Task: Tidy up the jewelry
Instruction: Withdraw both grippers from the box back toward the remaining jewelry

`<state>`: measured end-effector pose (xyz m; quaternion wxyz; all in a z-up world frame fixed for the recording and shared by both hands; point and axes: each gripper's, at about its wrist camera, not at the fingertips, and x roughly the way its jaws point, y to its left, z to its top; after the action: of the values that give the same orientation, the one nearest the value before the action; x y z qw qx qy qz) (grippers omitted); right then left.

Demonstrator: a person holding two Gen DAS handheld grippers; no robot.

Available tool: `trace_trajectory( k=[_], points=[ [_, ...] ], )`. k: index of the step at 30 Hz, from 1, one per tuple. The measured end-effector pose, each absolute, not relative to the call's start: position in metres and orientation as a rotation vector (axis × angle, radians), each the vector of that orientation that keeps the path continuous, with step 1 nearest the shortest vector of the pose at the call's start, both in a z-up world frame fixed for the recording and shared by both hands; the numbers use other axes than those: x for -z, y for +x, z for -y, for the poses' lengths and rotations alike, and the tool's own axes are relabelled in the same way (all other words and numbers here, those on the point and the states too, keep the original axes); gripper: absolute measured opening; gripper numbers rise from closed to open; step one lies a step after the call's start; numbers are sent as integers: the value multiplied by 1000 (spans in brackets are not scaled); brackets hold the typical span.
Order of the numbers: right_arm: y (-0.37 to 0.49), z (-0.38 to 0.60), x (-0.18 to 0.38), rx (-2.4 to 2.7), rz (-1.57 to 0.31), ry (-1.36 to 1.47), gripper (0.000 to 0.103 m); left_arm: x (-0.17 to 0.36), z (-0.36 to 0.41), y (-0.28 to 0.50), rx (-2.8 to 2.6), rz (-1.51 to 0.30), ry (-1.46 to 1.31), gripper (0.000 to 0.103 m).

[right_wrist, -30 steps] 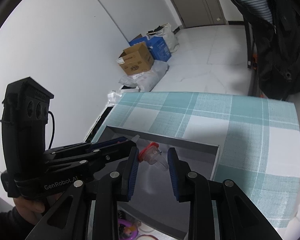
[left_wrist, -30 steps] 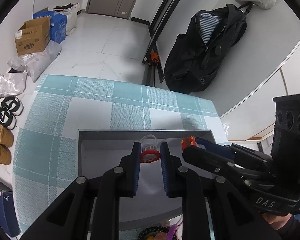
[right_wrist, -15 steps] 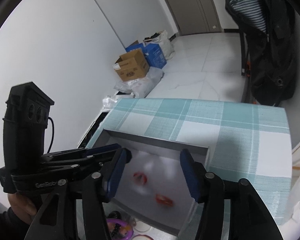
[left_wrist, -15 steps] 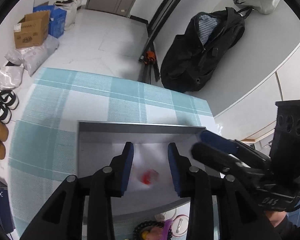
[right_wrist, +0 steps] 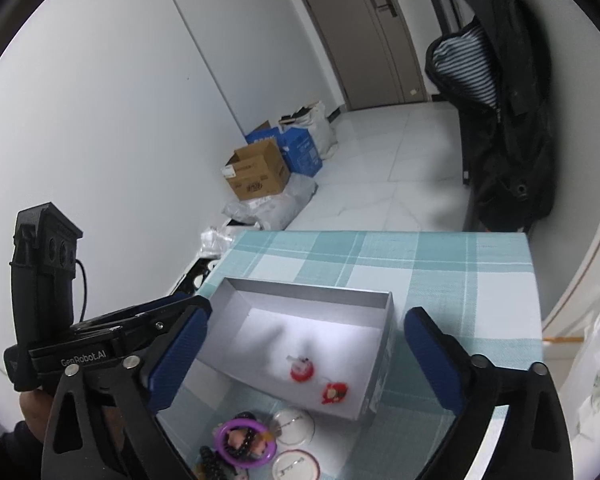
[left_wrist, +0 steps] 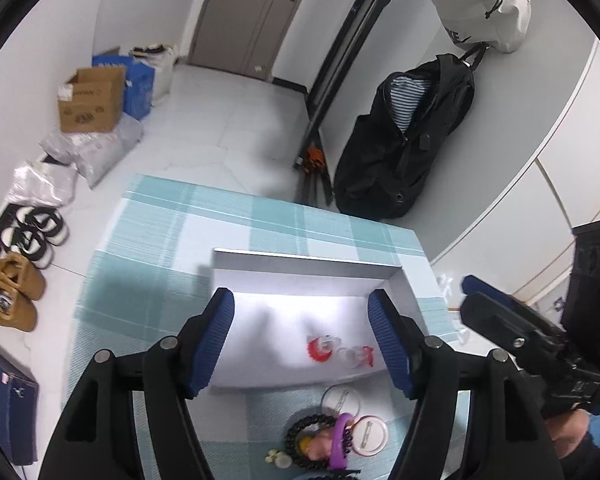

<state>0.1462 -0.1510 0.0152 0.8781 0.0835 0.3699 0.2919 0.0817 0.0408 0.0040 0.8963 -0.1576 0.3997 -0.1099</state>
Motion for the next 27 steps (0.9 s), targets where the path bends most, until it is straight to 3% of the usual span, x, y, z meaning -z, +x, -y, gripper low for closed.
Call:
trace_trajectory(
  k=[7, 12, 27],
  points=[
    [121, 159, -21, -551, -714, 126, 103, -2, -40, 56, 201, -841, -281, 71],
    [104, 168, -23, -540, -694, 128, 103, -4, -35, 35, 191, -831, -270, 83],
    [77, 175, 6, -539, -838, 79, 103, 16, -9, -8, 170, -912, -193, 83]
  ],
)
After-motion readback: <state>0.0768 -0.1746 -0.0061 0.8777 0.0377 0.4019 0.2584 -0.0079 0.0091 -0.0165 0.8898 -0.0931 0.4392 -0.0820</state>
